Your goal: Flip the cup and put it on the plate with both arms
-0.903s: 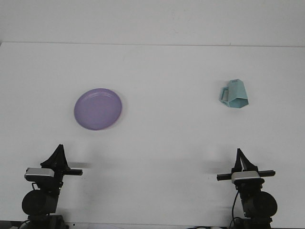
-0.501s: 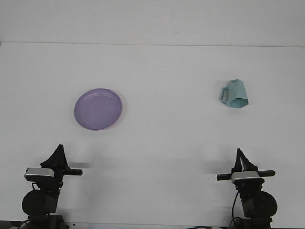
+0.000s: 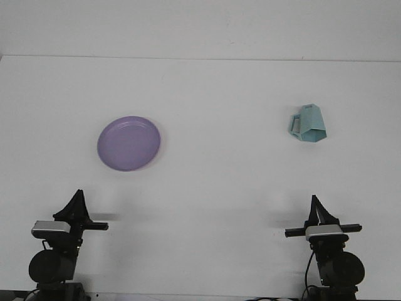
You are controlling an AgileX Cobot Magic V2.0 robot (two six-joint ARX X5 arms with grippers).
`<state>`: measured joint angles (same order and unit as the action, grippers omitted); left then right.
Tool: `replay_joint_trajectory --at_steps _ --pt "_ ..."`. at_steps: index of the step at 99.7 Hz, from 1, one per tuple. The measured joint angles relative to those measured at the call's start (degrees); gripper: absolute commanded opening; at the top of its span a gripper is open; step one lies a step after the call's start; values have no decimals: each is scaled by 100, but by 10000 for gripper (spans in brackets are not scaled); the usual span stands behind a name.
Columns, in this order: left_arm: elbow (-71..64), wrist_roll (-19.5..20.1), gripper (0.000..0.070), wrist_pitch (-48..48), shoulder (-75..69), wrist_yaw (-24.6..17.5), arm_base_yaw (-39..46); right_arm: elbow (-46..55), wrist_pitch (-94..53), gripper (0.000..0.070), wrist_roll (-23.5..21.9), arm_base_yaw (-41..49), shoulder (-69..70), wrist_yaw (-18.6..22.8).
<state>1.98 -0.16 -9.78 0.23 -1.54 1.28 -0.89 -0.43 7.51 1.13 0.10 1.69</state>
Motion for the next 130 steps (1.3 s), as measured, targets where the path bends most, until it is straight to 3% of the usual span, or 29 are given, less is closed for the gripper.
replay_joint_trajectory --at_steps 12,38,56,69,82,87,98,102,122,130 --pt "0 -76 12 2 0 0 0 0 0 0 -409 0 0 0" --pt "0 -529 11 -9 0 0 0 -208 251 0 -1788 0 26 -175" --pt "0 -656 11 -9 0 0 0 -1320 -170 0 -2015 -2 605 -599" --pt "0 -671 12 -9 0 0 0 -2159 -295 0 -1733 -7 1443 -767" --pt "0 -682 12 -9 0 0 0 -2557 24 29 -1040 -7 2339 -793" --pt "0 -682 12 -9 0 0 0 -2568 216 119 -704 -20 2671 -791" --pt "0 -682 12 -9 0 0 0 -2568 520 413 -13 -114 3442 -791" --pt "0 -684 12 -9 0 0 0 -2568 695 462 190 -177 3759 -791" --pt "0 -684 12 -9 0 0 0 -2568 1836 473 933 -616 5259 -726" --pt "0 -684 12 -9 0 0 0 -2568 2376 473 1071 -870 5932 -472"
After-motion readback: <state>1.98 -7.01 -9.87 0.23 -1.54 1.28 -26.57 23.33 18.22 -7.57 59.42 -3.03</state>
